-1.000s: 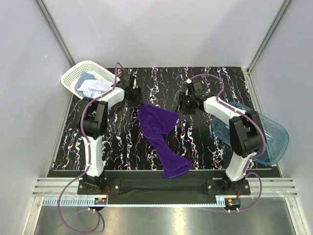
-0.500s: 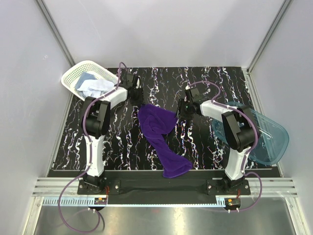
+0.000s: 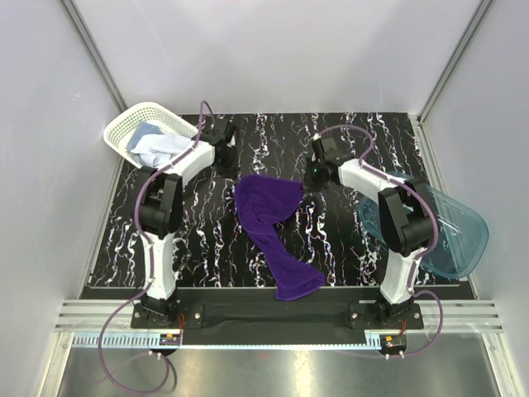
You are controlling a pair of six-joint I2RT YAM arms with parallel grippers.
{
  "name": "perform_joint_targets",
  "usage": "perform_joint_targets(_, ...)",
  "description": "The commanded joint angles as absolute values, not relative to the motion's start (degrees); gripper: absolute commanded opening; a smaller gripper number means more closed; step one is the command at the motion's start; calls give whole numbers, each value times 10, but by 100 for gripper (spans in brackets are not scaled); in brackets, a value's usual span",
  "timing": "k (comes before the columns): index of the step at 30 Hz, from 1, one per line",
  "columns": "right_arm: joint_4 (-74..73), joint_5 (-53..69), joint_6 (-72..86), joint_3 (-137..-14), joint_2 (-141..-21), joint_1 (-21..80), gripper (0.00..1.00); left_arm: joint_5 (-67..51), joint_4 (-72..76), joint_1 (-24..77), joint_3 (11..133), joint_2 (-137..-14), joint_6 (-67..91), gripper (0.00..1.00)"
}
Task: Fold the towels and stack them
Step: Flatten out the crumpled towel
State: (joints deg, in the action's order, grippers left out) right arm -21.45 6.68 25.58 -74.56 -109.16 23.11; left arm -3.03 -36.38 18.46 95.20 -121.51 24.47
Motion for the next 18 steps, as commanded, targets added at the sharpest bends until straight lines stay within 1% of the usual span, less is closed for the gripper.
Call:
perform_joint_targets(1, -301, 43, 243, -801, -1021, 237, 0, 77, -426, 190, 941, -1079, 288, 0)
perform_joint_targets(3, -294, 71, 252, -805, -1025, 253, 1, 111, -420, 189, 899, -1025, 309, 0)
perform_joint_targets(5, -261, 99, 260, -811, -1048, 277, 8, 140, -419, 185, 848, -1006, 316, 0)
perform_joint_targets(6, -253, 105, 263, -816, -1061, 283, 14, 157, -421, 183, 832, -1000, 321, 0)
perform_joint_targets(7, -244, 112, 267, -830, -1088, 288, 14, 157, -419, 173, 811, -1001, 320, 0)
perform_joint_targets(9, -226, 119, 273, -848, -1118, 294, 13, 129, -406, 157, 795, -1008, 321, 0)
perform_joint_targets(10, -227, 120, 273, -871, -1146, 294, 7, 113, -394, 146, 789, -1010, 316, 0)
perform_joint_targets(12, -261, 92, 271, -895, -1169, 294, 5, 70, -338, 143, 772, -1010, 286, 0)
perform_joint_targets(13, -268, 71, 264, -904, -1179, 294, 6, 58, -329, 144, 775, -1012, 281, 3)
perform_joint_targets(14, -268, 63, 259, -908, -1181, 294, 7, 45, -322, 144, 791, -1026, 278, 10)
perform_joint_targets(15, -268, 55, 256, -907, -1182, 294, 6, 15, -306, 144, 801, -1035, 268, 23)
perform_joint_targets(18, -312, 4, 238, -925, -1190, 294, 4, -42, -276, 145, 844, -1081, 256, 34)
